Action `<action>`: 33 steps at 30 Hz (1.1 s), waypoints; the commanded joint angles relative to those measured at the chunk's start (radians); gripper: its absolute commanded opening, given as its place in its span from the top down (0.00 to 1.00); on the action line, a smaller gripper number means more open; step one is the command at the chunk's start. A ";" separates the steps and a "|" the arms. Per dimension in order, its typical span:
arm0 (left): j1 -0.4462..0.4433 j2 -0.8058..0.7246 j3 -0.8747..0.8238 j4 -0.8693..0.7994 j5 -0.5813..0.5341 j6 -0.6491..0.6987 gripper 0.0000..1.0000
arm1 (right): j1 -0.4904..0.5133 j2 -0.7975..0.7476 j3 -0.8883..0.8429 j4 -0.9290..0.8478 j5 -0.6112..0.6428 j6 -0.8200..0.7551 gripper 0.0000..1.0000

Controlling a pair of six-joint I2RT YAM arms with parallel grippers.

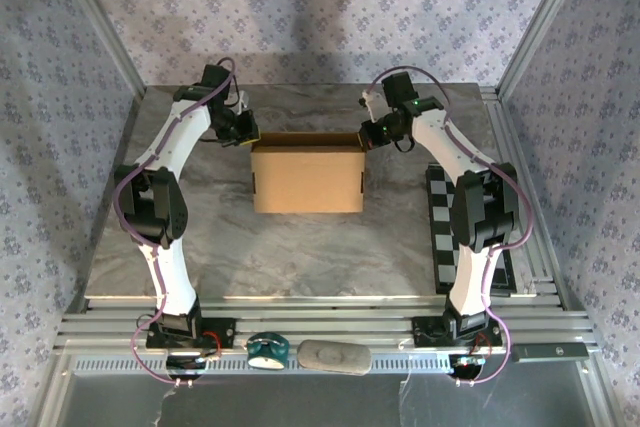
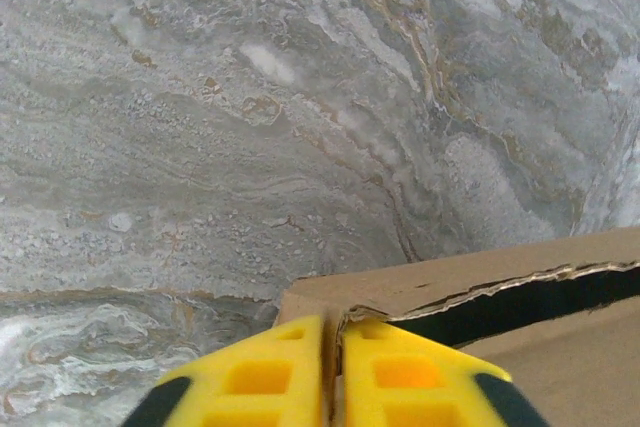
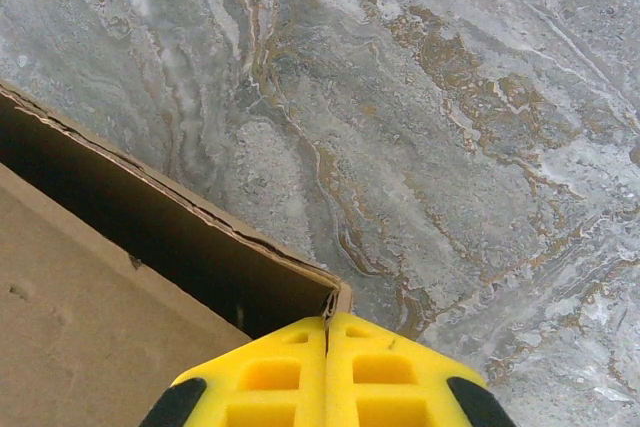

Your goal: Fold the paper box

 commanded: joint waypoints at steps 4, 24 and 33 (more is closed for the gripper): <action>-0.020 -0.102 -0.015 0.017 -0.087 -0.119 0.77 | 0.026 -0.050 -0.028 0.030 -0.038 -0.007 1.00; -0.329 -0.411 -0.384 0.408 0.009 -0.655 0.81 | 0.027 -0.099 -0.084 0.079 -0.077 -0.031 1.00; -0.350 -0.317 -0.430 0.530 -0.062 -0.721 0.71 | 0.034 -0.116 -0.092 0.079 -0.079 -0.032 1.00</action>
